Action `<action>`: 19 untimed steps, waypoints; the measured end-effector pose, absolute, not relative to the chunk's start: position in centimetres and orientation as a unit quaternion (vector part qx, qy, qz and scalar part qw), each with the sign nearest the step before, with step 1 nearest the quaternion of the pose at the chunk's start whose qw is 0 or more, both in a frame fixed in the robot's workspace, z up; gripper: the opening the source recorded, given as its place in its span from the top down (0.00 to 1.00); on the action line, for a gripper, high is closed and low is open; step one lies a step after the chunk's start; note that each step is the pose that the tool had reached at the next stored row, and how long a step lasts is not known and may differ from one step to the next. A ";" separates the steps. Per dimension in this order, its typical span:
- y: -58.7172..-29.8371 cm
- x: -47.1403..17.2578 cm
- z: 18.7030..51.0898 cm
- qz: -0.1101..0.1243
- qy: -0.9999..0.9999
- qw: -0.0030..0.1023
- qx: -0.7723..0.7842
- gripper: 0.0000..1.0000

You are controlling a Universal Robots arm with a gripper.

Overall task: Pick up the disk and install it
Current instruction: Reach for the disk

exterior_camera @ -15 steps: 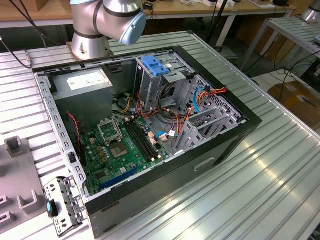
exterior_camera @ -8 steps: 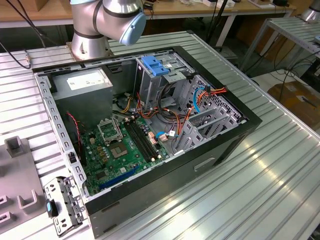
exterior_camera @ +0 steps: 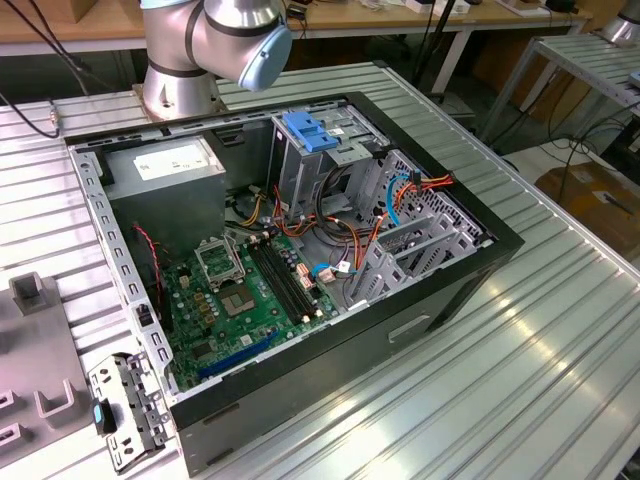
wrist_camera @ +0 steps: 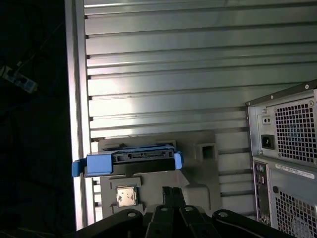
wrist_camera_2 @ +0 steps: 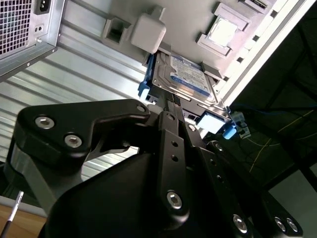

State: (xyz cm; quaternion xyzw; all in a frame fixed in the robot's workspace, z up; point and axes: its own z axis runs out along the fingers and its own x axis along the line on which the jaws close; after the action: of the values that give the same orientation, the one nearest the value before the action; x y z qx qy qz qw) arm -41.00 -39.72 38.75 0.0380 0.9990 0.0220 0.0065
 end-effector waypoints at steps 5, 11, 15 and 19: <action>-39.7 -41.6 38.7 0.022 0.999 0.006 0.038 0.89; -39.7 -42.3 38.7 0.022 0.999 0.006 0.038 0.89; -39.7 -42.8 38.7 0.022 0.999 0.006 0.038 0.89; -39.7 -43.2 38.7 0.022 0.999 0.006 0.038 0.89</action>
State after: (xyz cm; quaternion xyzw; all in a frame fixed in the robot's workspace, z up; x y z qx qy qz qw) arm -43.19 -39.72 38.72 0.0380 0.9990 0.0220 0.0062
